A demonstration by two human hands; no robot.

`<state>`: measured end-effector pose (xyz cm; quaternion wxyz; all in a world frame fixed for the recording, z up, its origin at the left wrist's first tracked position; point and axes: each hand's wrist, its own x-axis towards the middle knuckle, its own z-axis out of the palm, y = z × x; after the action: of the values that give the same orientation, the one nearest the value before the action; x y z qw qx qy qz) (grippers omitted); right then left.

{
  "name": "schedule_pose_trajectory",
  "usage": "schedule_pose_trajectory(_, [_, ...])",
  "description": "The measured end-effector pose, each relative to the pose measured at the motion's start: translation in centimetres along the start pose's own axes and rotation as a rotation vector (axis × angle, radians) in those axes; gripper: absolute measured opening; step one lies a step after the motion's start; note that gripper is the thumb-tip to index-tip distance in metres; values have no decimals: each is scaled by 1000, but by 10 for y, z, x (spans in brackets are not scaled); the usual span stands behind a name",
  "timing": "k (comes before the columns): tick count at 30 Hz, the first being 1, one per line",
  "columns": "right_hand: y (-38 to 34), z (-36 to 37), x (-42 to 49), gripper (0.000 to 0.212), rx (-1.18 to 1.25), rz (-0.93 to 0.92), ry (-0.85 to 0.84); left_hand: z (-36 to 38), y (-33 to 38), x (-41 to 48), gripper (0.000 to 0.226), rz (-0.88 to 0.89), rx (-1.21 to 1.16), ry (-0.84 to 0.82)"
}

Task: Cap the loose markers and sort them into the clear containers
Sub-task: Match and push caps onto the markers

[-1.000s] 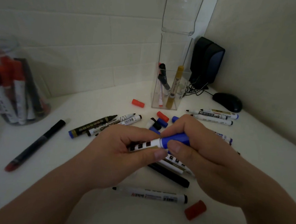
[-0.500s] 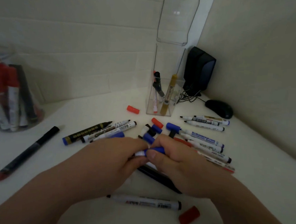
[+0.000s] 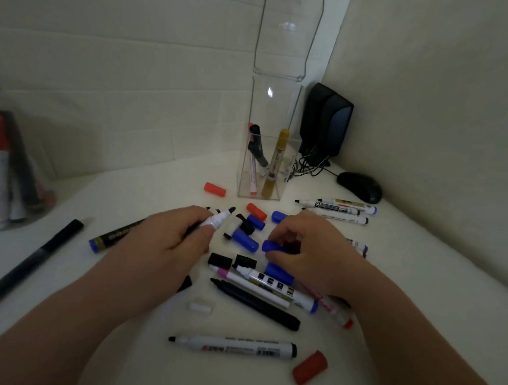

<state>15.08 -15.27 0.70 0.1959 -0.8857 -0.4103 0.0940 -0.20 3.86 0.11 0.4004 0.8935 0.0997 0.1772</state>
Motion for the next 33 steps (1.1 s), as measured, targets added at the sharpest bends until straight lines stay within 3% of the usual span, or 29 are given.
schedule_pose_trajectory(4, [3,-6,8,4,114,68,138,3,1,0,19,57,32,-13])
schedule_pose_trajectory(7, [7,-14,32,6,13,186,241,2,1,1,19,76,8,-30])
schedule_pose_trajectory(12, [-1,-16,74,29,-245,224,2,3,-4,1,30,125,99,-28])
schedule_pose_trajectory(18, [-6,-13,89,24,-258,208,8,7,-8,2,35,144,180,9])
schedule_pose_trajectory(25, [11,-25,78,22,-126,258,140,11,-10,3,33,143,185,13])
schedule_pose_trajectory(29, [14,-33,76,18,-79,311,-52,12,-9,3,37,127,183,-3])
schedule_pose_trajectory(33, [10,-28,81,19,-82,300,-80,14,-8,4,35,132,163,10])
